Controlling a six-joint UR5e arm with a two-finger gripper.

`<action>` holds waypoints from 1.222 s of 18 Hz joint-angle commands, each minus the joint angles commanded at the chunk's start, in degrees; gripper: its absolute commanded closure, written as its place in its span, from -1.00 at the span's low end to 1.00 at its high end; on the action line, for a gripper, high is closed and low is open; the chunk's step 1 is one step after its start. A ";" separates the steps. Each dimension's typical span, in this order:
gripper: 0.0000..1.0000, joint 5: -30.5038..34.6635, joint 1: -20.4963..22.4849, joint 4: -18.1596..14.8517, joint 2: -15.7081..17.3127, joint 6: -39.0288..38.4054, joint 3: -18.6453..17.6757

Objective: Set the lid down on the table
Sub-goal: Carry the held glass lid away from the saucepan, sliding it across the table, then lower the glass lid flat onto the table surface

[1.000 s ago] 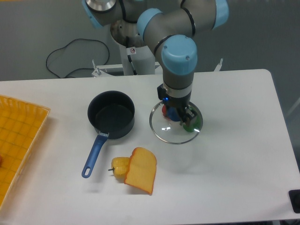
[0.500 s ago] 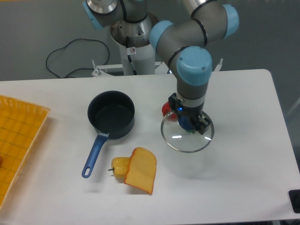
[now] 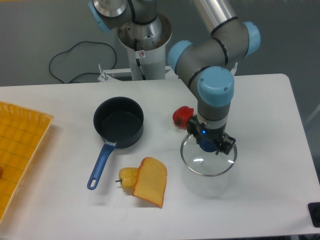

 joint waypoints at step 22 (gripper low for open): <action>0.16 -0.09 -1.85 3.34 -6.07 -8.80 0.09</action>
